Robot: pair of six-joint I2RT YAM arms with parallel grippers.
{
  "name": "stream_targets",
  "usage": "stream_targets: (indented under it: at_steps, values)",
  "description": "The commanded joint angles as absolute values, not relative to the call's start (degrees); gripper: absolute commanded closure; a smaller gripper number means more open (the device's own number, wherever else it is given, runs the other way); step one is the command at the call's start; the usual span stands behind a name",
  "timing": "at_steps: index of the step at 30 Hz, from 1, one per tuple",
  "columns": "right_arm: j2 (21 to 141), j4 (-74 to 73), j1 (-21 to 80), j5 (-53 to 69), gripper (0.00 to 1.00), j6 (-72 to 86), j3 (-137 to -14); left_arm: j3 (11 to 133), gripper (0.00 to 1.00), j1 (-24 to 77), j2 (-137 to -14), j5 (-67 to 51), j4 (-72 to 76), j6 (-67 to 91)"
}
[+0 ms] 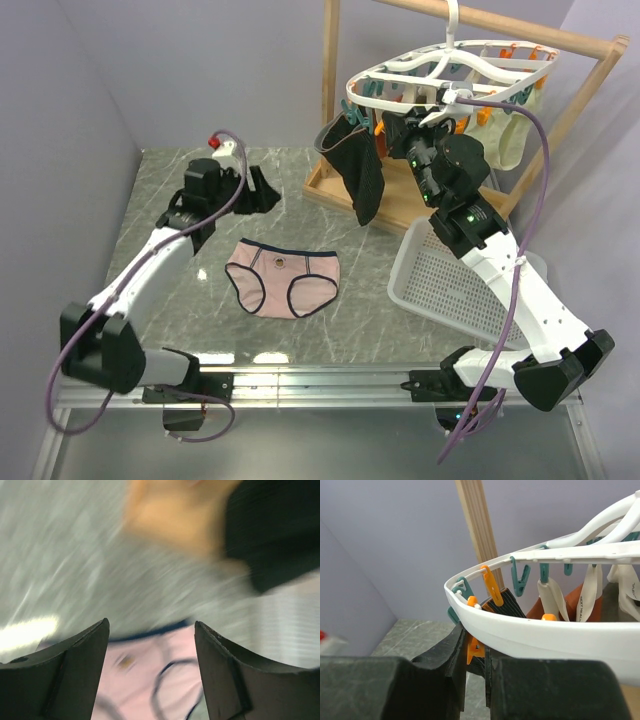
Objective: Clip the underwear to the hanger
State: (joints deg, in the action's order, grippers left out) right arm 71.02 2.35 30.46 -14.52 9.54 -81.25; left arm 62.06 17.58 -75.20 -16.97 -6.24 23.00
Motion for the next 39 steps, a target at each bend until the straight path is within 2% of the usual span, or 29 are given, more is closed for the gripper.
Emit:
stream_targets:
  at_steps: [1,9,23,28,32,33,35,36,37,38,39]
  values:
    - [70.0,3.7,29.4,-15.6,1.00,9.3,-80.9,63.8,0.26,15.7,-82.8,-3.4,-27.7,21.4]
    - [70.2,3.7,29.4,-15.6,1.00,9.2,-81.4,65.3,0.21,14.9,-94.3,3.0,-31.8,20.5]
    - [71.1,2.9,29.4,-16.1,1.00,9.1,-82.1,68.1,0.12,16.4,-103.4,1.8,-29.2,17.8]
    - [71.3,2.7,29.4,-16.3,1.00,8.9,-82.4,67.5,0.16,18.6,-105.6,2.2,-29.0,17.8]
    - [71.5,2.5,29.2,-16.3,1.00,8.9,-82.5,67.3,0.27,19.7,-110.0,1.2,-29.8,18.1]
    - [71.5,2.5,29.2,-16.3,1.00,8.9,-82.5,67.3,0.40,19.6,-110.6,1.0,-29.7,17.6]
    - [71.4,2.5,29.0,-16.3,1.00,8.8,-82.4,67.2,0.48,19.6,-112.0,0.4,-29.3,17.7]
    - [71.4,2.4,29.1,-16.2,1.00,8.9,-82.4,67.2,0.60,19.7,-112.1,0.4,-28.8,17.1]
    - [71.5,2.3,28.9,-16.1,1.00,9.0,-82.4,67.3,0.65,19.7,-112.1,0.4,-28.0,17.0]
    - [71.4,2.2,28.8,-16.1,1.00,9.0,-82.4,67.7,0.77,19.7,-111.7,-0.9,-27.4,16.4]
    - [71.4,2.3,28.9,-16.0,1.00,9.1,-82.4,67.8,0.83,19.8,-111.4,-1.5,-26.7,16.0]
